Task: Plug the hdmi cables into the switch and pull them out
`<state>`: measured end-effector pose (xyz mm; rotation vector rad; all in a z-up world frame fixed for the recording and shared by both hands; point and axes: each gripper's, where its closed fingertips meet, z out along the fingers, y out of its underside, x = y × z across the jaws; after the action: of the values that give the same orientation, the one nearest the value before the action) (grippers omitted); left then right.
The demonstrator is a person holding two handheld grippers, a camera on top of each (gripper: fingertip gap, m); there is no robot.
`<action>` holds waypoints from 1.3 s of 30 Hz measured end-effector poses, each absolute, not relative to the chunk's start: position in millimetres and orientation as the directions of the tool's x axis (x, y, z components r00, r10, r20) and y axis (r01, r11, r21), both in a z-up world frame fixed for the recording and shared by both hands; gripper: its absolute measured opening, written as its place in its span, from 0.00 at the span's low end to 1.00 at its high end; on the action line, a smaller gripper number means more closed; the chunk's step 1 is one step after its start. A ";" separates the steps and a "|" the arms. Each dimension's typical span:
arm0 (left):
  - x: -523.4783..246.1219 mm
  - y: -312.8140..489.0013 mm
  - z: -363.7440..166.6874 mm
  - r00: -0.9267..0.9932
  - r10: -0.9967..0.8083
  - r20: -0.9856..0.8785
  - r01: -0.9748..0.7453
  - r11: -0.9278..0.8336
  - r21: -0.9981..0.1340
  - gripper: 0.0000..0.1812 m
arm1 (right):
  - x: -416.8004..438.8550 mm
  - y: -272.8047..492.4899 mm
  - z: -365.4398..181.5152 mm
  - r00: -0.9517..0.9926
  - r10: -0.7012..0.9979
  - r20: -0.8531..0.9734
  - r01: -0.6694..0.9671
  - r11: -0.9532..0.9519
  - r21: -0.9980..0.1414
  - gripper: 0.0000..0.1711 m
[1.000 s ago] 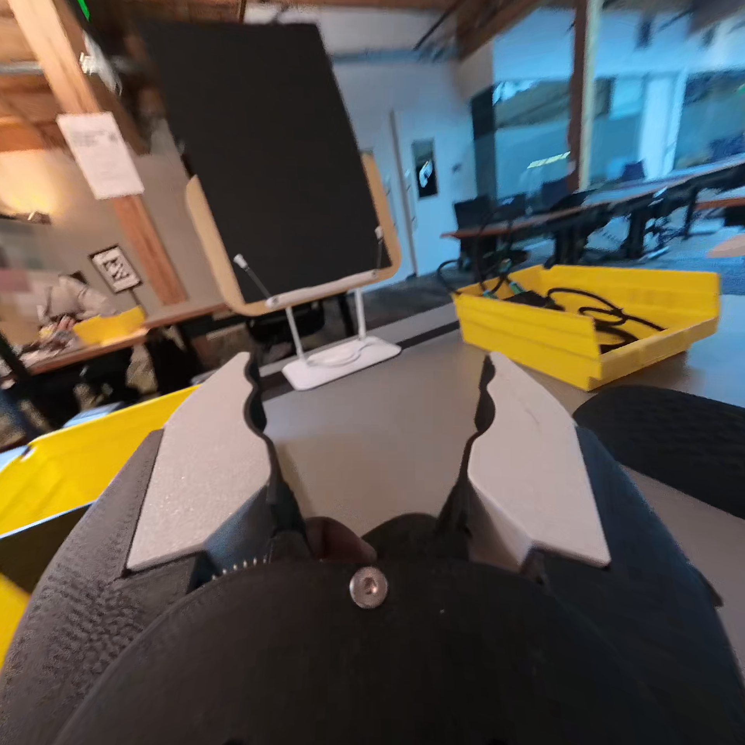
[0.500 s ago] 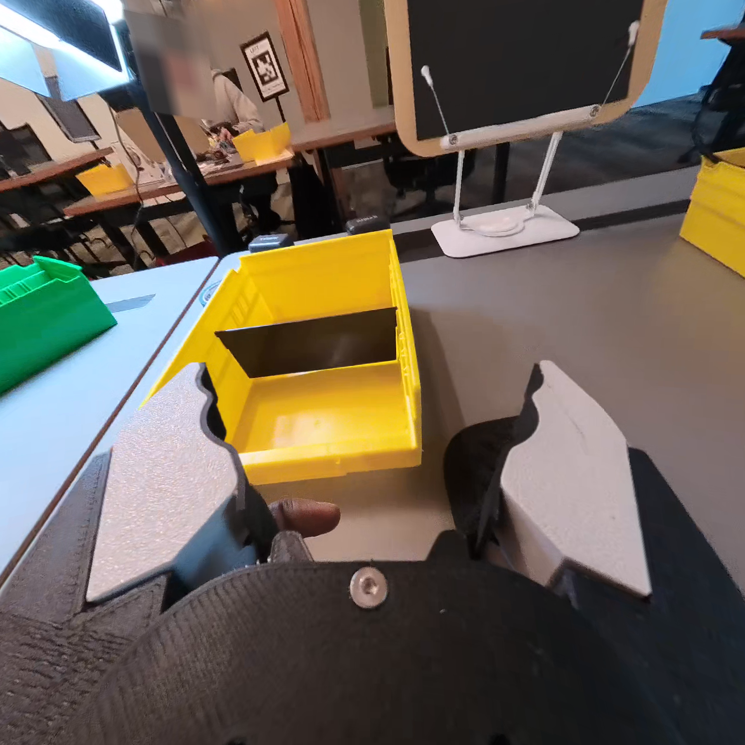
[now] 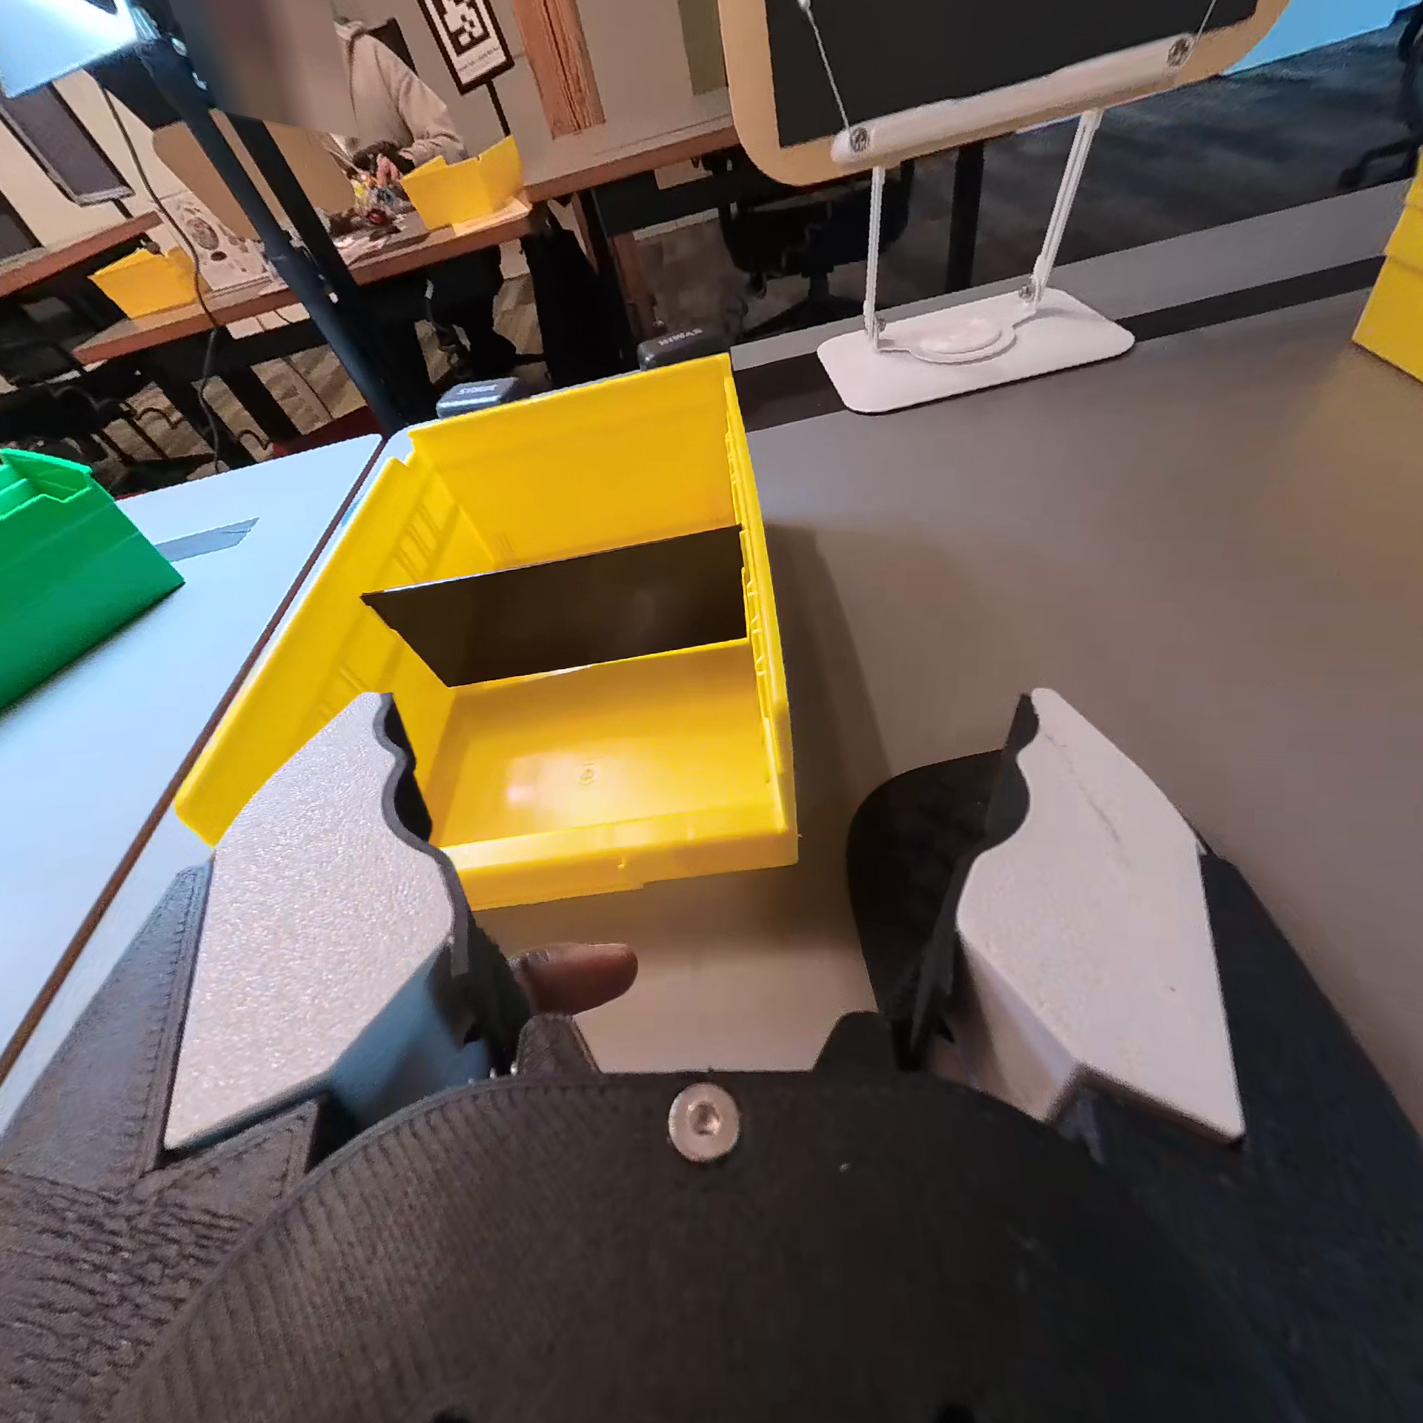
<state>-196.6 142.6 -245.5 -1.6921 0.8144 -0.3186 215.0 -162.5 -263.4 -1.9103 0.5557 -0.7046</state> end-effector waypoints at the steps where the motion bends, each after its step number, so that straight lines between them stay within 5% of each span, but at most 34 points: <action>1: -195.9 143.4 -247.7 0.718 -0.664 -0.207 -0.351 -0.089 -0.932 0.77 | 214.0 -160.8 -263.2 0.728 -0.644 0.235 -0.071 -0.411 -0.909 0.84; 10: -156.1 149.8 -285.5 0.590 -0.797 -0.132 -0.350 -0.104 -0.931 0.59 | 192.7 -119.4 -281.5 0.830 -0.526 0.186 -0.075 -0.436 -0.897 0.78; 18: -134.5 166.6 -312.9 0.567 -0.798 -0.203 -0.431 -0.077 -0.899 0.43 | 177.1 -67.2 -313.1 0.913 -0.374 0.163 -0.059 -0.518 -0.853 0.58; 21: -129.6 169.1 -322.2 0.558 -0.802 -0.212 -0.462 -0.088 -0.882 0.33 | 178.2 -56.0 -321.0 0.920 -0.347 0.180 -0.043 -0.548 -0.835 0.46; 25: -134.8 183.2 -319.5 0.618 -0.748 -0.242 -0.460 -0.094 -0.883 0.13 | 172.0 -43.2 -327.7 0.947 -0.260 0.191 0.007 -0.575 -0.818 0.09; 35: -139.7 199.4 -315.6 0.722 -0.651 -0.235 -0.398 -0.112 -0.911 0.03 | 142.7 -11.6 -328.2 0.948 -0.151 0.281 0.135 -0.608 -0.783 0.11; 39: -133.4 186.7 -311.7 0.674 -0.716 -0.181 -0.358 -0.102 -0.928 0.16 | 109.7 9.9 -328.0 0.952 -0.080 0.294 0.186 -0.613 -0.768 0.12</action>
<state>-133.4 186.7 -311.7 -1.7097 0.8734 -0.3779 109.7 9.9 -328.0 -2.2003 -0.0747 -0.3763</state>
